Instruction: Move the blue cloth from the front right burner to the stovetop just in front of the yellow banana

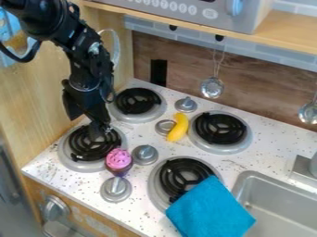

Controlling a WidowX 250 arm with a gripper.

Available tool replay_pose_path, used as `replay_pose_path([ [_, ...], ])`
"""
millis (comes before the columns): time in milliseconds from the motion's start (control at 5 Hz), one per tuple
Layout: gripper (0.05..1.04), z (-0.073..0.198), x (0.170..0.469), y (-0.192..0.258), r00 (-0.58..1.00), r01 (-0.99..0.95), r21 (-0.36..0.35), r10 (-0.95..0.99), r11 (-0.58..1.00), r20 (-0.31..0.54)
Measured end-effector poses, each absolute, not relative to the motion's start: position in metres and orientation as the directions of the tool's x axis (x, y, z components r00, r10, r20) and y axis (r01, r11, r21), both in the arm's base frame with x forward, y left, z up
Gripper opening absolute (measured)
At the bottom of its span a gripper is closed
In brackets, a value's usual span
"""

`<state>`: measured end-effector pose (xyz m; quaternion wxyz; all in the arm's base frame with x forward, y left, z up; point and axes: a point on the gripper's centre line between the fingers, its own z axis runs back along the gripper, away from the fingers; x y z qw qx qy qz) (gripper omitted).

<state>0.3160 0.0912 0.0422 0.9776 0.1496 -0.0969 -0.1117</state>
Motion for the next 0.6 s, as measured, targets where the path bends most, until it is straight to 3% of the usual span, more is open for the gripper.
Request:
replay_pose_path([
  [400,1.001,0.022,0.304,0.069,0.951,0.251,0.28,-0.29,0.927,0.108],
  [600,1.001,0.026,0.3,0.046,0.942,0.28,0.221,-0.312,0.934,0.122],
])
